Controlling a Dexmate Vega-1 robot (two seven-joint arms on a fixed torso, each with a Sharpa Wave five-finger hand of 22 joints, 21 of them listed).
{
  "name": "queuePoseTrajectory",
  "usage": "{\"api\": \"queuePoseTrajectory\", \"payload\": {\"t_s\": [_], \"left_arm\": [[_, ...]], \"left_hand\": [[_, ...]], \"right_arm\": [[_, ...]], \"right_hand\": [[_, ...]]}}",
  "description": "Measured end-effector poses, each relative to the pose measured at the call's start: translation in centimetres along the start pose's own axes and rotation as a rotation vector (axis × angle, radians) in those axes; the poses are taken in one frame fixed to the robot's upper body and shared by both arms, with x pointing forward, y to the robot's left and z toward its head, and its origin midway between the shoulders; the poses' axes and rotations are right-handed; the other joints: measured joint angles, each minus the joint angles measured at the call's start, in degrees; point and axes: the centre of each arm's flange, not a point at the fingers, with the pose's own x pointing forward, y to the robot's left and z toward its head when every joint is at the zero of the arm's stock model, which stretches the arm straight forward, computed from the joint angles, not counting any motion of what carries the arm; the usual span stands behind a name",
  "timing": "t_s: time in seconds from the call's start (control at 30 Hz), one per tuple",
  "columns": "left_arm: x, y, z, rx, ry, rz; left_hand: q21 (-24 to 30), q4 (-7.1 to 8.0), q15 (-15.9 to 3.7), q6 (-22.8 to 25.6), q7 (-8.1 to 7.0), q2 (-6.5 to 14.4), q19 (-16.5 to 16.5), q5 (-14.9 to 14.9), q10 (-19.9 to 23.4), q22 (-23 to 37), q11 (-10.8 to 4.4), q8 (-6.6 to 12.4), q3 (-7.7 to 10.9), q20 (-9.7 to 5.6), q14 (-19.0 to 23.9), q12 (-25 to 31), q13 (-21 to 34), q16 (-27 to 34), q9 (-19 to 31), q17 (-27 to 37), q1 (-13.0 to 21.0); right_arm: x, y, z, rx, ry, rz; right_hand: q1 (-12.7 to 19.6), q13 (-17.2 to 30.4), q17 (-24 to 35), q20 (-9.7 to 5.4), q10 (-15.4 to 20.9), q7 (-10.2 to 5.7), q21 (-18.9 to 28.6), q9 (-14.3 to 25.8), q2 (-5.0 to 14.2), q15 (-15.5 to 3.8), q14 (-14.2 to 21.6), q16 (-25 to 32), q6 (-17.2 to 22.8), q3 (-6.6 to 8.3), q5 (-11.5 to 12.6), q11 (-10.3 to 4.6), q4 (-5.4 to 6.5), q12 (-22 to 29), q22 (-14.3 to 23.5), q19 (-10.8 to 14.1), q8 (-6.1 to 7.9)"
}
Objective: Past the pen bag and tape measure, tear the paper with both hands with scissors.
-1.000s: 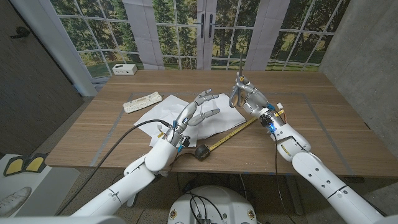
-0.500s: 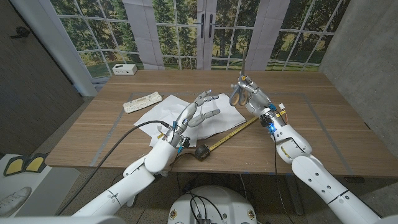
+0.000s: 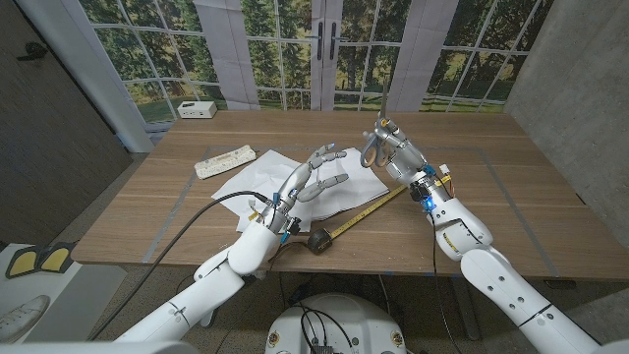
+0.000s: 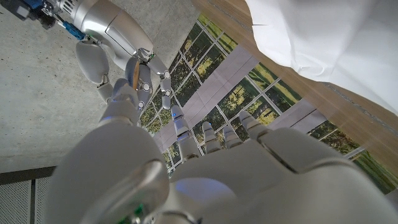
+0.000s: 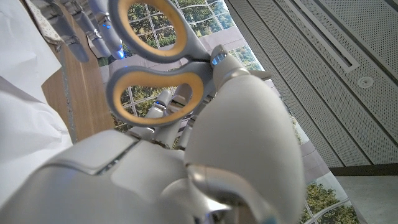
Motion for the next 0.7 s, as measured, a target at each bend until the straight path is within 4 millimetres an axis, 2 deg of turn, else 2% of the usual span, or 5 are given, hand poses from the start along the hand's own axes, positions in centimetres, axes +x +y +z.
{"api": "queuePoseTrajectory", "payload": {"t_s": [0.23, 0.47, 0.6, 0.7], "left_arm": [[0.00, -0.40, 0.09, -0.007, -0.001, -0.004], [-0.07, -0.67, 0.13, -0.031, -0.002, -0.003], [-0.13, -0.83, 0.03, -0.035, 0.002, -0.001], [-0.14, -0.95, -0.04, -0.039, 0.004, 0.001]], "left_hand": [[0.00, 0.24, -0.03, 1.86, -0.26, 0.25, 0.22, 0.00, 1.38, 0.00, -0.10, 0.65, -0.24, 0.23, 0.85, 0.20, 0.00, 0.00, 0.00, 0.00, -0.25], [0.39, 1.56, -0.01, 7.91, -0.26, 6.37, 1.35, 0.00, 4.29, 0.09, -0.42, 1.98, 0.14, 0.71, 2.87, 1.22, 0.00, 0.00, 0.15, 0.00, -0.61], [0.39, 1.76, -0.01, 9.95, 0.13, 7.63, 1.49, -0.01, 4.72, 0.13, -0.61, 2.42, 0.34, 0.57, 3.48, 1.22, 0.00, 0.00, 0.15, 0.00, -0.51], [0.39, 1.76, 0.00, 10.31, -0.08, 7.72, 1.67, -0.38, 4.87, 0.13, -0.47, 2.42, 0.34, 0.43, 3.48, 1.22, 0.00, 0.00, 0.15, 0.00, -0.42]], "right_arm": [[-0.11, 0.22, 0.16, -0.059, -0.019, -0.023], [-0.09, 0.67, -0.24, -0.053, -0.009, -0.003], [-0.09, 0.73, -0.46, -0.042, 0.003, 0.004], [0.01, 0.81, -0.61, -0.051, 0.029, 0.024]], "right_hand": [[0.36, 0.40, -0.04, 0.00, 0.00, 0.01, -0.95, 0.28, 0.36, 0.00, 0.00, -0.10, 0.00, -0.40, -0.01, 0.00, -0.06, -0.49, 0.00, 0.00, -0.42], [0.36, 0.76, 0.37, 0.00, -0.01, 0.22, -1.55, 0.28, 0.36, 0.00, 0.00, -0.11, -0.21, -0.87, -0.02, 0.01, -0.08, -0.50, 0.00, 0.00, -0.64], [0.36, 0.96, 0.71, -0.09, -0.01, 0.23, -2.24, 0.27, 0.36, 0.00, 0.00, -0.28, -0.22, -0.95, -0.06, 0.01, -0.17, -0.66, 0.00, 0.57, -0.64], [0.37, 1.03, 0.71, 0.00, 0.22, 0.23, -2.59, 0.38, 0.37, 0.00, 0.00, -0.32, -0.21, -1.31, -0.06, 0.24, -0.03, -0.84, 0.01, 0.65, -0.64]]}}
